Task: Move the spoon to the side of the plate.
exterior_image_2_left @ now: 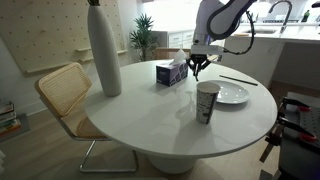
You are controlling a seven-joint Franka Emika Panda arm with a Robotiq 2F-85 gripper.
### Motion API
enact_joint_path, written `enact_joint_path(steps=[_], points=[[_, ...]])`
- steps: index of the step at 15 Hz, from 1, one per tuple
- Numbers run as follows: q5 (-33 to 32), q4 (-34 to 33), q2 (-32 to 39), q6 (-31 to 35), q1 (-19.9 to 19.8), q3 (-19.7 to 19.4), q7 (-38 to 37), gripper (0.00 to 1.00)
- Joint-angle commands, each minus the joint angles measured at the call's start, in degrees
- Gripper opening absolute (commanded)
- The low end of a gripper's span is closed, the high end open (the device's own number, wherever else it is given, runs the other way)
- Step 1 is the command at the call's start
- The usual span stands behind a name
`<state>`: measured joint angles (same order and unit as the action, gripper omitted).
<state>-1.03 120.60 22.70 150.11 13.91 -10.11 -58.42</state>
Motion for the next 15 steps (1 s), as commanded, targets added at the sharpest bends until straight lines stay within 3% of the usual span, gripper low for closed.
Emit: enact_joint_path(steps=[1, 4, 8, 15], points=[[-3.5, 6.5, -11.8, -7.0, -5.2, 0.0, 8.3, 0.03], [-4.8, 5.5, -17.3, -14.6, -11.5, -0.2, 19.6, 0.03], [-4.3, -2.4, -18.9, -22.7, -19.5, -2.2, 36.9, 0.03], [0.2, -24.9, -8.3, -35.7, -28.8, -4.1, 66.1, 0.03]])
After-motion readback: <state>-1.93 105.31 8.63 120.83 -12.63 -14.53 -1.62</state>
